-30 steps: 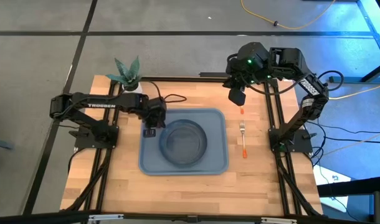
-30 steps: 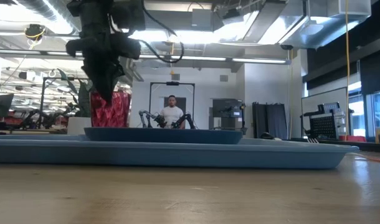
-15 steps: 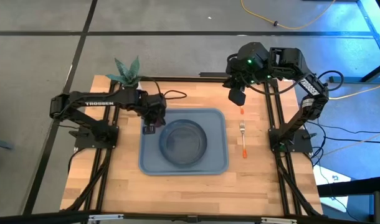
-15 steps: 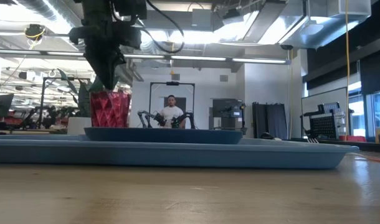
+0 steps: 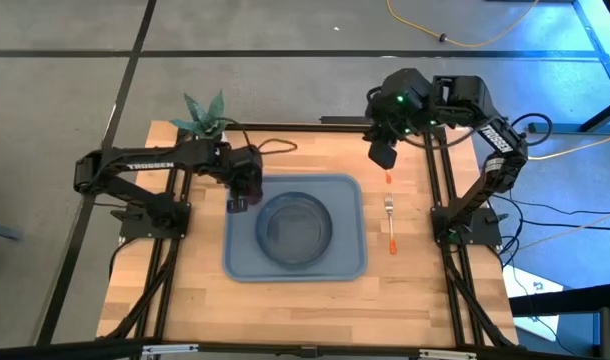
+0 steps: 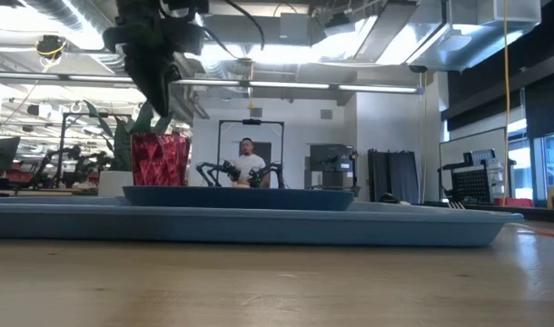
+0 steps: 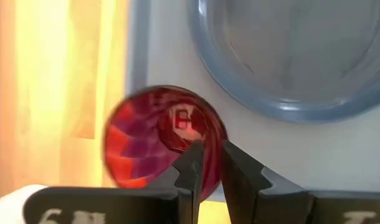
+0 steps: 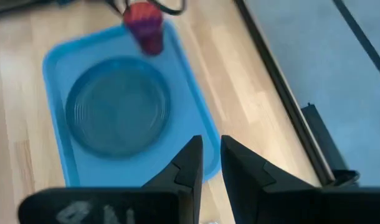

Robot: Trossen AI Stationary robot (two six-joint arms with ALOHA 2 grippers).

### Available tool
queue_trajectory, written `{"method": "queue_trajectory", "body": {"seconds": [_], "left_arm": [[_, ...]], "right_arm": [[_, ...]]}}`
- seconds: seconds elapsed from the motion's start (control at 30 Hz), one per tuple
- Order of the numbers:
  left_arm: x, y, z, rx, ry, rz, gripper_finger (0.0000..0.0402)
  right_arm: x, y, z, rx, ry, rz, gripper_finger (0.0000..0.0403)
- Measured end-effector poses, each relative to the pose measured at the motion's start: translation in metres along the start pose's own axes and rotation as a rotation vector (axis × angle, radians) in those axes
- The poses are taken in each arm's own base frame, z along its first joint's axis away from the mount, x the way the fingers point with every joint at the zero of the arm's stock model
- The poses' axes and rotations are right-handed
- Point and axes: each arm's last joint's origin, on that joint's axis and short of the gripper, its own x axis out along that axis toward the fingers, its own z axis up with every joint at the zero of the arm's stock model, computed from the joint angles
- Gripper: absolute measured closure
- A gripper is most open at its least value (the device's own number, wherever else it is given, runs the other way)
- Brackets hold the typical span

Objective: Pick and place plate/cup/fork/spoon on tray
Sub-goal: Put the orange fork on the blue tray to the right of the dark blue plate

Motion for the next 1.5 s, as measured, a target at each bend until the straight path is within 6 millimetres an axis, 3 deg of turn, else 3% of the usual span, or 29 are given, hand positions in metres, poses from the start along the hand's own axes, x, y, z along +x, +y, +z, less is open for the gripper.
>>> {"method": "queue_trajectory", "body": {"seconds": [0.2, 0.47, 0.77, 0.9, 1.1, 1.2, 1.5], "left_arm": [[-0.029, 0.014, -0.009, -0.075, -0.144, 0.075, 0.0355], [-0.062, 0.031, -0.019, -0.167, -0.354, 0.149, 0.0355], [-0.071, 0.040, -0.020, -0.198, -0.452, 0.125, 0.0355], [-0.071, 0.041, -0.017, -0.196, -0.465, 0.117, 0.0355], [-0.072, 0.041, -0.015, -0.200, -0.495, 0.121, 0.0355], [-0.072, 0.042, -0.014, -0.200, -0.500, 0.122, 0.0355], [-0.072, 0.041, -0.014, -0.198, -0.507, 0.100, 0.0355]], "right_arm": [[0.011, -0.010, -0.010, 0.120, 0.071, -0.019, 0.0341], [0.039, -0.028, -0.047, 0.416, 0.264, -0.042, 0.0341], [0.100, -0.055, -0.087, 0.603, 0.544, -0.091, 0.0341], [0.127, -0.065, -0.108, 0.594, 0.616, -0.089, 0.0341], [0.158, -0.072, -0.140, 0.307, 0.714, 0.011, 0.0341], [0.173, -0.077, -0.153, 0.212, 0.703, 0.061, 0.0341], [0.208, -0.088, -0.190, 0.162, 0.583, 0.289, 0.0341]]}}
